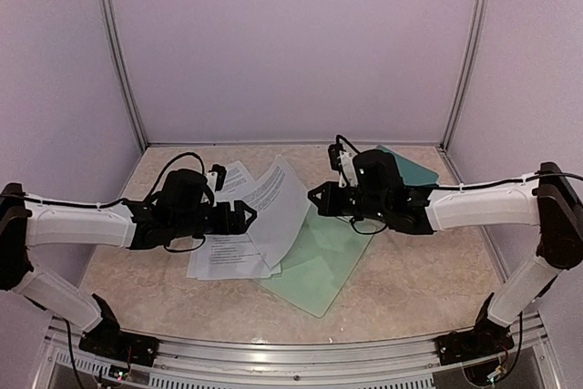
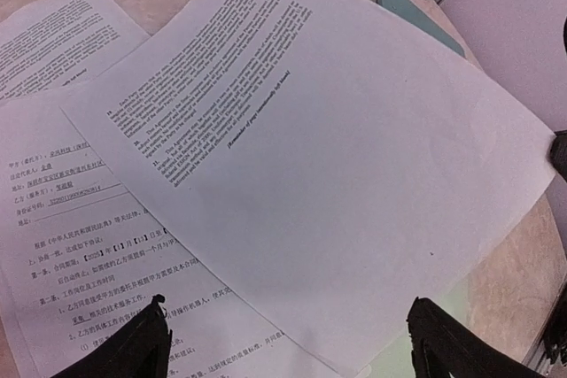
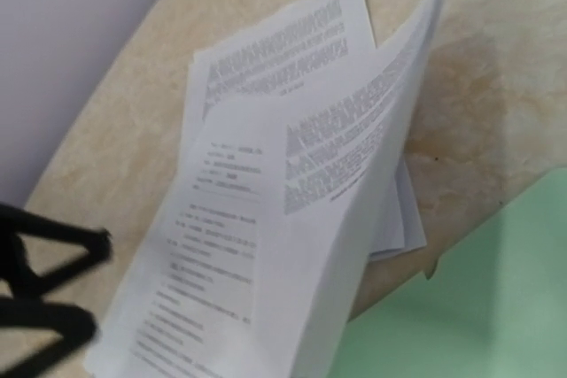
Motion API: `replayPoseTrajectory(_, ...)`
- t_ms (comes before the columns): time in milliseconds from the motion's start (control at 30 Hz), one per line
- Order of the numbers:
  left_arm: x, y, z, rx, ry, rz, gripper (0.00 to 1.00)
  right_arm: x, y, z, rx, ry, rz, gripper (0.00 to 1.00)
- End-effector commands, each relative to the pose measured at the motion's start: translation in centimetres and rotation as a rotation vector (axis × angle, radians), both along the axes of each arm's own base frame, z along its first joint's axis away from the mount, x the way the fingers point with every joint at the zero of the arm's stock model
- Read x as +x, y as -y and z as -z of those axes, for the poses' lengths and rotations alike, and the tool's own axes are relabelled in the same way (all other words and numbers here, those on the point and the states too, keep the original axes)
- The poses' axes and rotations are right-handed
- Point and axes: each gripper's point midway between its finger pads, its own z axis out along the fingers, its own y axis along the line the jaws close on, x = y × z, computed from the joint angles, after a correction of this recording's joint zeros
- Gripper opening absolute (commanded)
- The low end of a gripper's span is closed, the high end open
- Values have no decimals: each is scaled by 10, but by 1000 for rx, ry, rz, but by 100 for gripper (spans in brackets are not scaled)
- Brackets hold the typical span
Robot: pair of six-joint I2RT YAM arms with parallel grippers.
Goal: Put the files into the folder
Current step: Pass from the right arm to the left
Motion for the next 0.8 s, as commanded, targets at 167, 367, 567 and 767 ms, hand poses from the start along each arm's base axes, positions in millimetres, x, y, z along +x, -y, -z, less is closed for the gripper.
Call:
replayPoseTrajectory(167,-10,44,15,-52,-50,61,91,-8,36,-44,85,39,138,0)
replayPoseTrajectory(367,-22,87,29,30,29,136,93,-8,47,-56,115,44,190,0)
replayPoseTrajectory(567,-25,109,33,-64,-40,169,95,-8,57,-68,87,72,220,0)
replayPoseTrajectory(767,-12,119,29,-129,-118,128,97,-12,79,-55,20,53,278,0)
